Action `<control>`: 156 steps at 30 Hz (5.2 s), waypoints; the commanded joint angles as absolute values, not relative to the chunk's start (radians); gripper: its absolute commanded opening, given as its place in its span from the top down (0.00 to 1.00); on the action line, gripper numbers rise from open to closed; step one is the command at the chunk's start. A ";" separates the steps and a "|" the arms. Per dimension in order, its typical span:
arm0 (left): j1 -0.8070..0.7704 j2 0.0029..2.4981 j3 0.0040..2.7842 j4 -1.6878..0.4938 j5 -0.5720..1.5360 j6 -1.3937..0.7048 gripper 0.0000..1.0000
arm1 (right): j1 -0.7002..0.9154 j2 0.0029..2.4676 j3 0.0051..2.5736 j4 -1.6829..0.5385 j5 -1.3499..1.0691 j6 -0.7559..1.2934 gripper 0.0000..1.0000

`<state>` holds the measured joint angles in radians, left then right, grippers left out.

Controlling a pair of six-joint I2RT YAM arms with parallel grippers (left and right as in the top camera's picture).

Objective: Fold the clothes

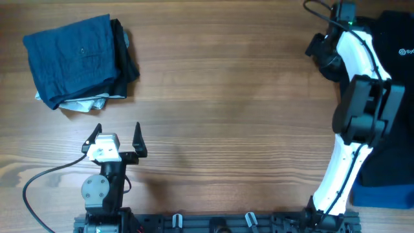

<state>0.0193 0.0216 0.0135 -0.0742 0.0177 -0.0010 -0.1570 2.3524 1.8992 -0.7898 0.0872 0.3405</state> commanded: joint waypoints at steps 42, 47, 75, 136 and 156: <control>0.015 0.021 0.006 -0.074 0.026 0.015 0.00 | 0.456 2.288 1.922 -0.779 -0.149 0.373 0.93; 0.015 0.021 0.006 -0.074 0.026 0.015 0.00 | 0.484 2.300 1.922 -0.778 -0.150 0.374 0.95; 0.015 0.021 0.006 -0.074 0.026 0.015 0.00 | 0.491 2.300 1.922 -0.798 -0.197 0.370 0.94; -0.220 1.624 0.777 0.095 0.353 -0.010 0.24 | -0.347 2.105 1.922 -0.901 -0.129 0.077 0.22; -0.221 1.764 0.777 0.145 0.313 -0.004 0.39 | -0.349 2.318 1.922 -0.684 0.118 0.026 0.00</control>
<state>-0.2161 1.7527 0.7643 0.1493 0.3183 -0.0181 -0.3489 2.2692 1.9213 -0.6971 0.0029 0.0391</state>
